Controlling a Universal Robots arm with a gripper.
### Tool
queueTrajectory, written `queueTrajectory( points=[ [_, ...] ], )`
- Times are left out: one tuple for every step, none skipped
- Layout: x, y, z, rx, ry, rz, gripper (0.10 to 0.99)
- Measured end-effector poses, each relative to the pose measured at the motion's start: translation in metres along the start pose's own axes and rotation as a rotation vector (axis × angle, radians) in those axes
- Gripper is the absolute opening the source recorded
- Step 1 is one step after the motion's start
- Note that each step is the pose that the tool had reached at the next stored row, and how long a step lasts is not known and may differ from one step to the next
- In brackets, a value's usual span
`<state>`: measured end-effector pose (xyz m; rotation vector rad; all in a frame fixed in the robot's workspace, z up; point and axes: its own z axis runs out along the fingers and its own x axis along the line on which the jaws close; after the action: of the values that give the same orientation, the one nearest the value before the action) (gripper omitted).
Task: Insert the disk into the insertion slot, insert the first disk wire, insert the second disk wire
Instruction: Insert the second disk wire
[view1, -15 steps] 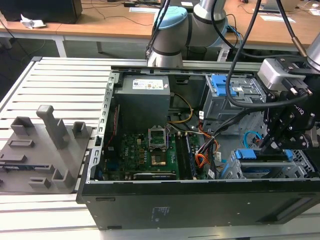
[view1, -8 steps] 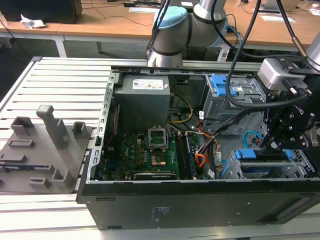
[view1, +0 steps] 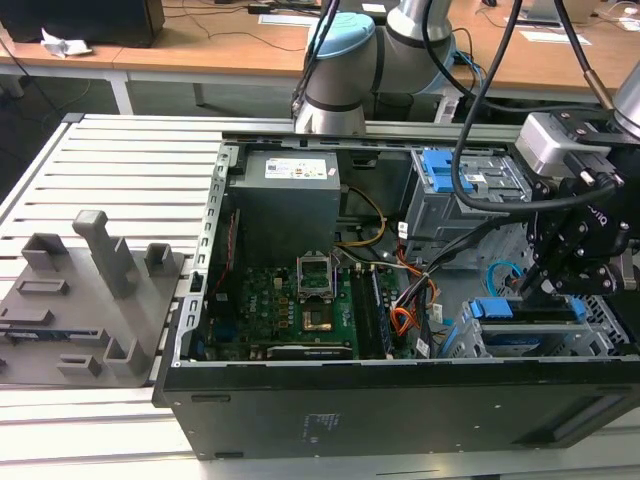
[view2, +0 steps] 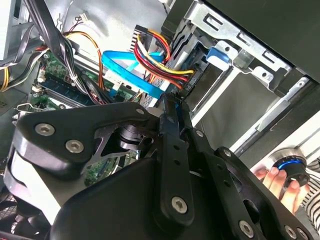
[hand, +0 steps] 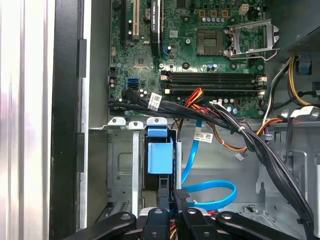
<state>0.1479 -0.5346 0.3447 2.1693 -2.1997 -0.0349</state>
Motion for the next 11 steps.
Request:
queueTrajectory(
  points=[
    [0.0, 0.0, -0.0001, 0.0, -0.0008, 0.0, 0.165],
    [0.0, 0.0, 0.0002, 0.0, -0.0019, 0.0, 0.165],
    [0.0, 0.0, 0.0011, 0.0, -0.0022, 0.0, 0.165],
    [0.0001, -0.0001, 0.0021, 0.0, -0.0023, 0.0, 0.165],
    [0.0006, -0.0001, 0.0028, 0.0, -0.0022, 0.0, 0.165],
    [0.0013, -0.0001, 0.0031, 0.0, -0.0023, 0.0, 0.165],
    [0.0026, -0.0002, 0.0032, 0.0, -0.0022, 0.0, 0.165],
    [0.0032, -0.0002, 0.0033, 0.0, -0.0023, 0.0, 0.165],
    [0.0037, -0.0002, 0.0035, 0.0, -0.0025, 0.0, 0.165],
    [0.0038, -0.0003, 0.0047, 0.0, -0.0023, 0.0, 0.165],
    [0.0038, -0.0003, 0.0056, 0.0, -0.002, 0.0, 0.165]
  ],
)
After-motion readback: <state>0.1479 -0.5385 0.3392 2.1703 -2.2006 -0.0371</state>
